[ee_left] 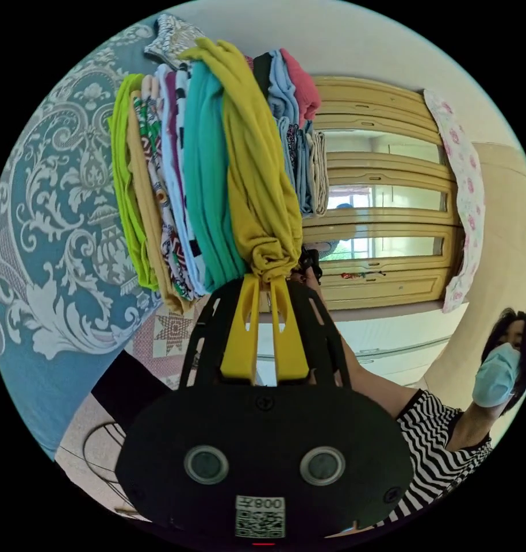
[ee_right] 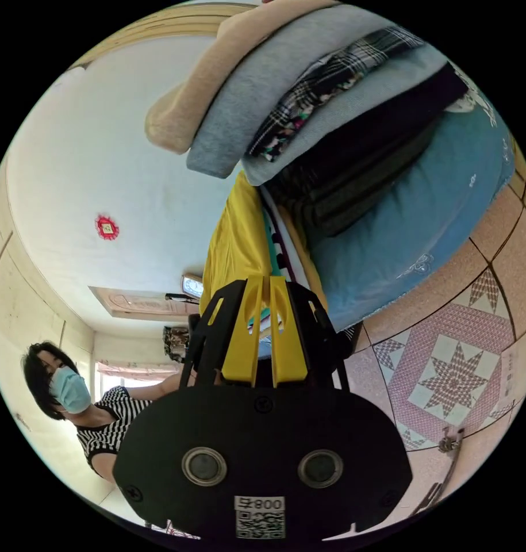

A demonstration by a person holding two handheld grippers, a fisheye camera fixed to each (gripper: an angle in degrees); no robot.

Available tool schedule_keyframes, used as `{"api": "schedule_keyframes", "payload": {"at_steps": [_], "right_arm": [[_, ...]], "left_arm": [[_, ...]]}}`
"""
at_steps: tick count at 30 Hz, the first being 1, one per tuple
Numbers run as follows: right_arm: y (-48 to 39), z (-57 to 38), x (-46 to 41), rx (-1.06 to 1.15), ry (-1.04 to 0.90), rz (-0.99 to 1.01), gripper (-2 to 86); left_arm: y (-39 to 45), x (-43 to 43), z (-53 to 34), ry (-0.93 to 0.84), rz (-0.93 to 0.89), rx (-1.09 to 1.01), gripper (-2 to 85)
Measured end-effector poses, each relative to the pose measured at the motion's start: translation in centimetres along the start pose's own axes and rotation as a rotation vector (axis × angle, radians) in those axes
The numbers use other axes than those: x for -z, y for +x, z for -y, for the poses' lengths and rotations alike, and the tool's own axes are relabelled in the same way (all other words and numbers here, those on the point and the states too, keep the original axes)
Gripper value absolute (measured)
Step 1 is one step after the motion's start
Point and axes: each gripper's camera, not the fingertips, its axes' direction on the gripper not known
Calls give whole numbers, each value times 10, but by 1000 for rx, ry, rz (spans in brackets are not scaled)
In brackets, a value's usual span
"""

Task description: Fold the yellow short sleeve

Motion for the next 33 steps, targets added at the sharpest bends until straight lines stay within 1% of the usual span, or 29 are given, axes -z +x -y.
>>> {"api": "schedule_keyframes", "payload": {"at_steps": [5, 7, 8, 10, 13, 15, 17, 18, 19, 20, 23, 26, 29, 31, 33], "right_arm": [[3, -12, 15, -12, 99, 12, 14], [1, -28, 32, -23, 210, -24, 10], [-2, -33, 35, -15, 237, -28, 9], [-27, -49, 38, 70, 318, -45, 4], [-71, -52, 10, 216, 280, -104, 2], [-87, -46, -17, 266, 234, -146, 1], [-88, -36, -45, 271, 171, -189, 1], [-80, -29, -62, 240, 138, -262, 1], [-68, -25, -79, 199, 103, -349, 1], [-62, -23, -85, 187, 91, -348, 1], [-42, -30, -93, 142, 125, -277, 1], [-43, -41, -96, 160, 167, -284, 1], [-65, -59, -98, 234, 264, -302, 1], [-86, -75, -107, 314, 331, -284, 1], [-101, -81, -123, 380, 324, -269, 1]], "left_arm": [[-64, 19, -23, 11, -53, 75, 19], [-84, 29, -33, 21, -71, 101, 13], [-93, 37, -39, 34, -89, 102, 10], [-100, 47, -44, 52, -114, 68, 7], [-99, 57, -32, 61, -109, -35, 5], [-100, 58, -14, 53, -84, -115, 4], [-109, 55, -1, 38, -18, -137, 3], [-122, 53, 5, 18, 60, -131, 3], [-130, 52, 7, 7, 98, -116, 3], [-148, 51, 10, -15, 128, -84, 3], [-176, 62, 6, -3, 64, -33, 4], [-181, 80, 3, 2, 32, -65, 7], [-183, 112, 7, 58, -7, -130, 13], [-184, 136, 18, 97, 9, -167, 23], [-187, 168, 45, 157, 69, -207, 39]]}}
